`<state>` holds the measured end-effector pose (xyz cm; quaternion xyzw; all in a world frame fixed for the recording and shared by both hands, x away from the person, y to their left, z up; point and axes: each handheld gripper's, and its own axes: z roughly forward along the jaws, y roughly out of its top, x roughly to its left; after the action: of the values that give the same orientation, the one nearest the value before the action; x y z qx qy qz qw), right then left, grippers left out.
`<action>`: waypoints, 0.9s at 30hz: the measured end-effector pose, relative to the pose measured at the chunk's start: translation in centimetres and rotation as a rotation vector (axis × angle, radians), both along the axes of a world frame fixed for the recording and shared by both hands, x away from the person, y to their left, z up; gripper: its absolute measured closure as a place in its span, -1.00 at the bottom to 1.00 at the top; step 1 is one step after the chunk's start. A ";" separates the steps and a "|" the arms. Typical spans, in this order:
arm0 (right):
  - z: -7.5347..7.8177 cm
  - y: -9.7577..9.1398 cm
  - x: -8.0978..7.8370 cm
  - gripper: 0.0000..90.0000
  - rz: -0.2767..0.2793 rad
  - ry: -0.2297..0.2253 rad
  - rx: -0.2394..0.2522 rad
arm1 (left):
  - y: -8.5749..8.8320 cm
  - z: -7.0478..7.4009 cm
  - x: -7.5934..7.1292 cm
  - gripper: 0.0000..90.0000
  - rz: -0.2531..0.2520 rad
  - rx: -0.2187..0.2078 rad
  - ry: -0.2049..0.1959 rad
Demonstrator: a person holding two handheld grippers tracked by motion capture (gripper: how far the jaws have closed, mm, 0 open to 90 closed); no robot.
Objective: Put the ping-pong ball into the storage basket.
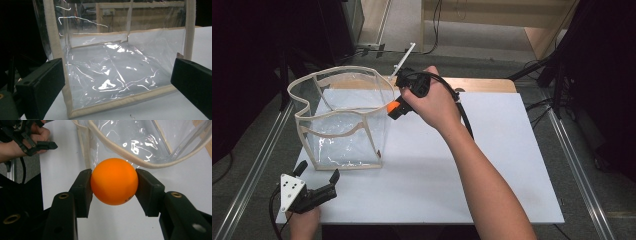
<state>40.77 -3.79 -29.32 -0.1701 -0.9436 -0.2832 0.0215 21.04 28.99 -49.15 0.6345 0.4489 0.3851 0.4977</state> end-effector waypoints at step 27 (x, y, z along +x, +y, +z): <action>0.9 0.8 1.3 0.07 -0.011 -0.004 0.002 | 0.0 0.0 0.1 -1.00 0.001 0.007 0.005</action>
<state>42.08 -3.03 -28.42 -0.1744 -0.9425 -0.2844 0.0180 21.10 28.99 -49.11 0.6369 0.4491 0.3852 0.4943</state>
